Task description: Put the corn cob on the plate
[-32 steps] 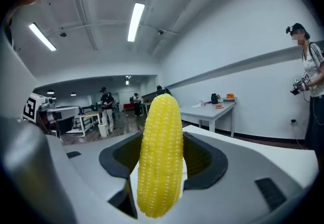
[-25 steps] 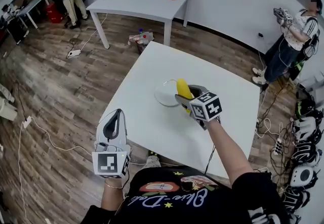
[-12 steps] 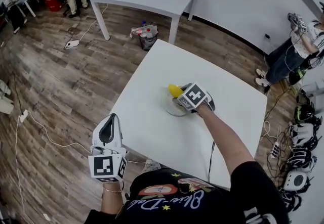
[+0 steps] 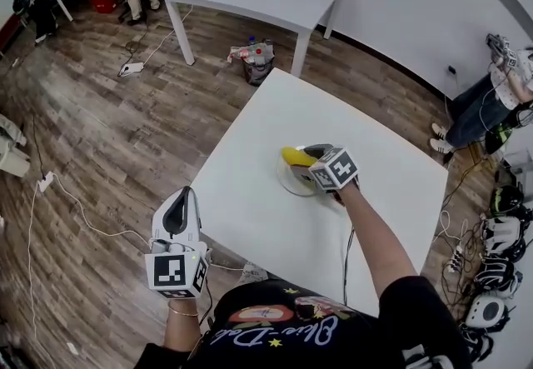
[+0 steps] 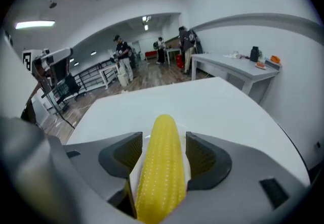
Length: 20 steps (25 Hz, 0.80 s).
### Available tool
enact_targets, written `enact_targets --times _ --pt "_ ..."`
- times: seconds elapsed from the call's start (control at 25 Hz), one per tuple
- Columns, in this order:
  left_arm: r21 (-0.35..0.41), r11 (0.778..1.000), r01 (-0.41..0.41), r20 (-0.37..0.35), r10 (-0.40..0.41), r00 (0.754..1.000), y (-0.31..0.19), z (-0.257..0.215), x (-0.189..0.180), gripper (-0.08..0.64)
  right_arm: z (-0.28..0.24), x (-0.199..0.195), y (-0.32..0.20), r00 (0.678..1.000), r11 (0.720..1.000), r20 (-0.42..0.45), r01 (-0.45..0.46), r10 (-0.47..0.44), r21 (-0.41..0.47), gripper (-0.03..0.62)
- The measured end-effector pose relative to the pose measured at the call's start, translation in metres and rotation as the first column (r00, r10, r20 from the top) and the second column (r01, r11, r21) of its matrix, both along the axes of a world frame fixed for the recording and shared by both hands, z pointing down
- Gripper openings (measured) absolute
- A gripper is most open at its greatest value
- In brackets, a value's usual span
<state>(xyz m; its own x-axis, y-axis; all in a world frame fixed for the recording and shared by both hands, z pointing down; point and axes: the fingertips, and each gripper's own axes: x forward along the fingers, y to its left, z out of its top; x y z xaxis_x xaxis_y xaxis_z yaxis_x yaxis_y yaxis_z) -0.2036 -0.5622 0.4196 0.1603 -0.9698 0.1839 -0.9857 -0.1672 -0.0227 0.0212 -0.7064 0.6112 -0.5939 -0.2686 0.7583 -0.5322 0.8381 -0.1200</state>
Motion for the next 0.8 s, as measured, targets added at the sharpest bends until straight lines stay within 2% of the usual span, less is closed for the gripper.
enact_targets --times 0.12,0.24,0.28,0.36,0.44,0.56,0.64,0.72,0.8 --pt "0.018 1.0 -0.016 0.011 0.015 1.0 0.008 -0.006 0.005 -0.012 -0.046 0.017 0.0 0.982 0.982 0.16 -0.119 0.096 0.144 0.256" --pt "0.047 0.998 -0.04 0.018 0.039 0.999 0.018 -0.015 0.016 -0.012 -0.113 0.034 0.03 0.918 0.94 0.375 -0.232 0.127 0.249 0.255" --pt "0.057 0.997 -0.052 0.025 0.051 0.998 0.022 -0.019 0.023 -0.012 -0.131 0.039 0.046 0.901 0.927 0.416 -0.255 0.125 0.274 0.255" --pt "0.075 0.994 -0.082 0.039 0.079 0.996 0.031 -0.027 0.039 -0.012 -0.153 0.051 0.083 0.899 0.905 0.426 -0.263 0.104 0.335 0.233" --pt "0.097 0.989 -0.108 0.047 0.104 0.993 0.044 -0.034 0.058 -0.012 -0.17 0.065 0.121 0.893 0.877 0.439 -0.285 0.096 0.387 0.056" --pt "0.122 0.983 -0.137 0.04 0.133 0.99 0.067 -0.041 0.086 -0.012 -0.198 0.087 0.173 0.847 0.819 0.516 -0.385 0.129 0.426 0.032" --pt "0.111 0.982 -0.153 0.025 0.151 0.988 0.084 -0.04 0.107 -0.012 -0.21 0.102 0.205 0.838 0.783 0.526 -0.422 0.144 0.458 0.025" --pt "0.089 0.984 -0.156 0.014 0.156 0.988 0.102 -0.038 0.124 -0.012 -0.217 0.116 0.231 0.826 0.768 0.543 -0.446 0.155 0.46 0.017" --pt "0.086 0.985 -0.152 0.013 0.151 0.988 0.123 -0.039 0.136 -0.012 -0.22 0.131 0.253 0.782 0.772 0.598 -0.487 0.177 0.408 0.017"
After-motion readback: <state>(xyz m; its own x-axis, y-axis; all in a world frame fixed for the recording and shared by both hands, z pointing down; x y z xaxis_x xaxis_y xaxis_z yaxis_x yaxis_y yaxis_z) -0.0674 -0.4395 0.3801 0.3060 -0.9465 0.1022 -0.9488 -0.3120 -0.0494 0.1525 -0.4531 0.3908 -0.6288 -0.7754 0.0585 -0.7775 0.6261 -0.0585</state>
